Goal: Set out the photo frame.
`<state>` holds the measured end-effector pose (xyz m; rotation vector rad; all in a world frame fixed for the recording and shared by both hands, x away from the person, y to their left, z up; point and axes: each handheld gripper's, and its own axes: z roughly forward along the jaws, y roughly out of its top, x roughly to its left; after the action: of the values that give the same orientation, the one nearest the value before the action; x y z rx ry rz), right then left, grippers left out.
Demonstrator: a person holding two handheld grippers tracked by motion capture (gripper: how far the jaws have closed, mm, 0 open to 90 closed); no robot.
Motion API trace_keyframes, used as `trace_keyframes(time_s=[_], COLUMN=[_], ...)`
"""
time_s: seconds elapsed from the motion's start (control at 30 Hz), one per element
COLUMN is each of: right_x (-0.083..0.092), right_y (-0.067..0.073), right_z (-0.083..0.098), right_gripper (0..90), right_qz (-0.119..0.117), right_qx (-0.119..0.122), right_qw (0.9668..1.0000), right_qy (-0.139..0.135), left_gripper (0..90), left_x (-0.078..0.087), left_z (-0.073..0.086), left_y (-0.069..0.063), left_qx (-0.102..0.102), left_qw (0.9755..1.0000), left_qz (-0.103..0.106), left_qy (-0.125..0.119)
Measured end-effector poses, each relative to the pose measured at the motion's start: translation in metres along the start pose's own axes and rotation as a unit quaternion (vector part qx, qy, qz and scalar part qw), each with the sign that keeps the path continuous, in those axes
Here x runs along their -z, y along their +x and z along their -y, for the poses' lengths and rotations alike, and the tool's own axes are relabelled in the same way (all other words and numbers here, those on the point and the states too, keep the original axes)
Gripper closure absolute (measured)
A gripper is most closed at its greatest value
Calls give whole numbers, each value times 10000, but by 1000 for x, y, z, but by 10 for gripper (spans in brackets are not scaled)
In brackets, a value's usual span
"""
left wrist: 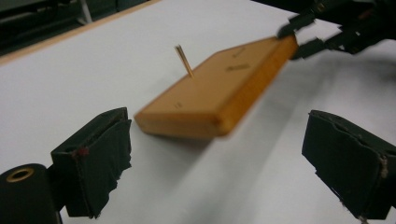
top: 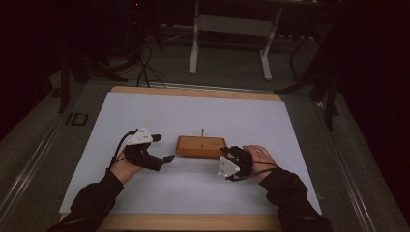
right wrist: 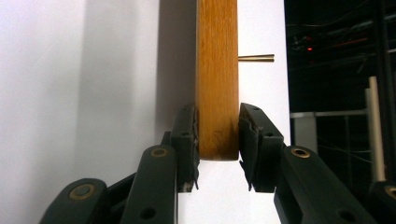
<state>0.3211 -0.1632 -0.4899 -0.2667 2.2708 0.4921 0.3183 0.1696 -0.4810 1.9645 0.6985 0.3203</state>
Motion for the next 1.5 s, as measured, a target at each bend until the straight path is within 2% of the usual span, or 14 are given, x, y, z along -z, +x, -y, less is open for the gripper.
trace_keyframes(time_s=[0.23,0.3,0.37,0.53,0.57,0.63,0.7,0.73,0.77,0.83,1.03,1.17,1.37,1.5], right_x=[0,0,-1,-3,-3,-5,-6,-6,-7,-10,-16,-20,-29,-33], right_y=[-21,-24,-34,-45,-48,-54,-62,-62,-68,-75,-88,-94,-106,-111], right_z=[2,2,4,6,6,6,7,7,8,9,12,15,15,18], right_gripper=[698,698,699,698,698,698,694,694,695,694,685,677,661,655], right_qz=[-260,-298,-428,-605,-671,-809,-984,-984,-1135,-1188,-1177,-1170,-1165,-1183], right_qx=[-143,-166,-209,-295,-327,-372,-511,-511,-540,-720,-890,-880,-1133,-1291], right_qw=[9995,9994,9988,9976,9971,9960,9938,9938,9920,9902,9890,9892,9867,9845], right_qy=[-61,-86,-131,-160,-147,-111,-108,-108,-122,-138,-127,-94,32,4], left_gripper=[84,83,84,84,84,84,84,84,84,84,84,84,84,84], left_x=[4,5,6,5,3,0,-2,-2,-2,-3,-3,-4,-5,-4], left_z=[15,16,17,20,23,25,27,27,27,28,31,32,33,34], left_y=[-10,-10,-13,-17,-18,-20,-20,-20,-19,-19,-17,-17,-17,-18], left_qx=[106,120,141,171,201,171,181,181,198,199,221,257,236,234], left_qw=[9999,9999,9996,9993,9992,9994,9994,9994,9994,9994,9992,9991,9990,9987], left_qz=[-46,-45,-103,-75,-18,-41,-14,-14,-5,-1,-27,-31,-41,-49], left_qy=[-87,-104,-220,-315,-339,-306,-290,-290,-298,-297,-323,-344,-388,-452])
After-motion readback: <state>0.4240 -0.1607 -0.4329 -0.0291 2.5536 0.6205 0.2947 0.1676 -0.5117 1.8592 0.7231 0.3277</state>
